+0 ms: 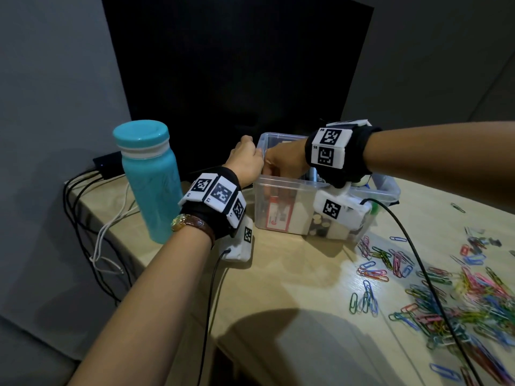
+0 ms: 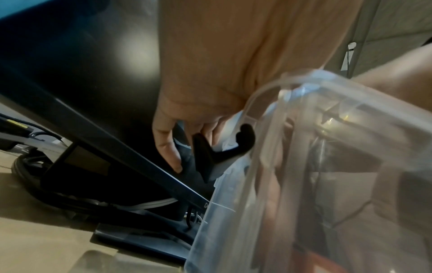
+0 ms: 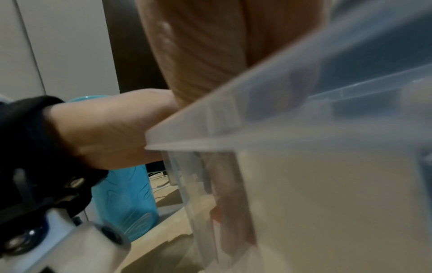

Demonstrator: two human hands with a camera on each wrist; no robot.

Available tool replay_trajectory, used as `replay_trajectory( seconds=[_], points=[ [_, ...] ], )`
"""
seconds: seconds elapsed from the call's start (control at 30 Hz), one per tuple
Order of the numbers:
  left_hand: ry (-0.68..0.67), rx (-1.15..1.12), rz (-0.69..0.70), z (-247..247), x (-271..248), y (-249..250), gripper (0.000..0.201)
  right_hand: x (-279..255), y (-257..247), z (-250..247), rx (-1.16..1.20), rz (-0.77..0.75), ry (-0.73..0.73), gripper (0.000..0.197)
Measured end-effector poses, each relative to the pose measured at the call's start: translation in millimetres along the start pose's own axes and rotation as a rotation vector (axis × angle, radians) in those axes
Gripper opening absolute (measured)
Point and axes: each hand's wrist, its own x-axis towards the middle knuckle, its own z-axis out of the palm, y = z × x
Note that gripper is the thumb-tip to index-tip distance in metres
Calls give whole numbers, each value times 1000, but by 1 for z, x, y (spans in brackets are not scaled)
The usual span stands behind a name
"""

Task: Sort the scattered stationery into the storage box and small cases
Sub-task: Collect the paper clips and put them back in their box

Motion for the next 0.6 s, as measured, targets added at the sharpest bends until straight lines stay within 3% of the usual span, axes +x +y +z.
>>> replay_trajectory(
  seconds=[0.2, 0.6],
  points=[
    [-6, -20, 0, -1, 0, -1, 44, -9, -2, -6, 126, -41, -147, 12],
    [-8, -14, 9, 0, 1, -1, 45, 0, -1, 1, -67, -9, 108, 24]
  ],
)
